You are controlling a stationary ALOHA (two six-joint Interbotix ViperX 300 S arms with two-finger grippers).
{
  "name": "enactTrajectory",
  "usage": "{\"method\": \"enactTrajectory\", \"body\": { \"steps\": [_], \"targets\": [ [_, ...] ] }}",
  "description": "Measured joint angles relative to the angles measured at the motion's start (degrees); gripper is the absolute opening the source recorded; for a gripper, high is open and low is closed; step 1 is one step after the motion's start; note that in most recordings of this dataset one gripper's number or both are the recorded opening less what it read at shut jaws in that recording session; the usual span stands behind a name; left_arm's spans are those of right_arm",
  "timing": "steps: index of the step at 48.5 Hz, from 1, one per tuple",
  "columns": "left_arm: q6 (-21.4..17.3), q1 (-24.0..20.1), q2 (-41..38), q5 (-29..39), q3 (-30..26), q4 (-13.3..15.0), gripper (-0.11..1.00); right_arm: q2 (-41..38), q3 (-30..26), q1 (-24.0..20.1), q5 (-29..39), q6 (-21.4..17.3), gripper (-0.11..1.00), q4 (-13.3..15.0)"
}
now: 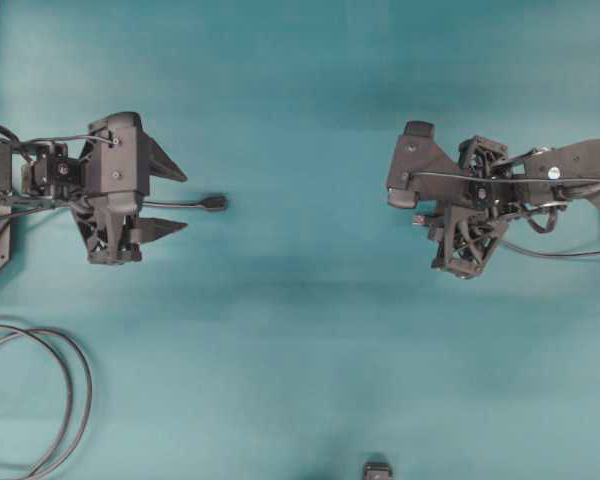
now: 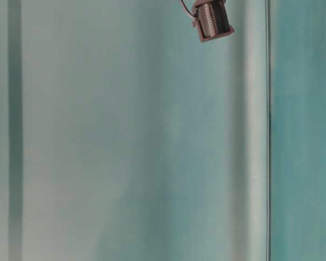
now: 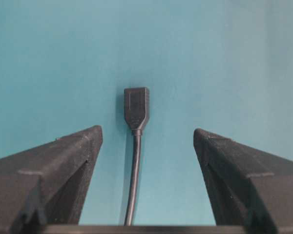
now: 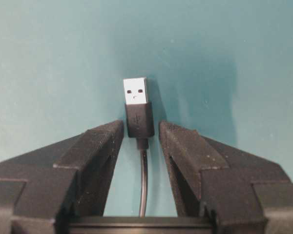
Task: Insert the USB using both arms.
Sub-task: 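Lower both grippers around the cable ends near their connectors, then close left gripper on female socket, right gripper on male plug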
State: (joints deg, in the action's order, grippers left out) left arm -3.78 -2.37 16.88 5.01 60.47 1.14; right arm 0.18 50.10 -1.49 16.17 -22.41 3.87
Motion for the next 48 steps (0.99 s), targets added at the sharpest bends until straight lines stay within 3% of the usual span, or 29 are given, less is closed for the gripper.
{"method": "enactTrajectory", "body": {
  "steps": [17, 21, 27, 48],
  "targets": [
    [0.0, 0.1, 0.0, 0.0, 0.0, 0.0, 0.88, -0.6, -0.4, 0.0, 0.1, 0.0, 0.45, -0.1],
    [0.0, 0.0, 0.0, 0.0, -0.1, 0.0, 0.88, -0.9, -0.6, -0.3, 0.1, 0.2, 0.40, -0.1],
    [-0.1, 0.0, 0.0, 0.0, 0.0, 0.0, 0.88, -1.3, -1.0, -1.1, 0.2, 0.2, 0.25, 0.2],
    [-3.0, 0.1, -6.4, -0.7, -2.5, 0.0, 0.88, -1.8, -1.6, -3.0, 0.9, 0.1, 0.25, 0.4]
  ]
}}
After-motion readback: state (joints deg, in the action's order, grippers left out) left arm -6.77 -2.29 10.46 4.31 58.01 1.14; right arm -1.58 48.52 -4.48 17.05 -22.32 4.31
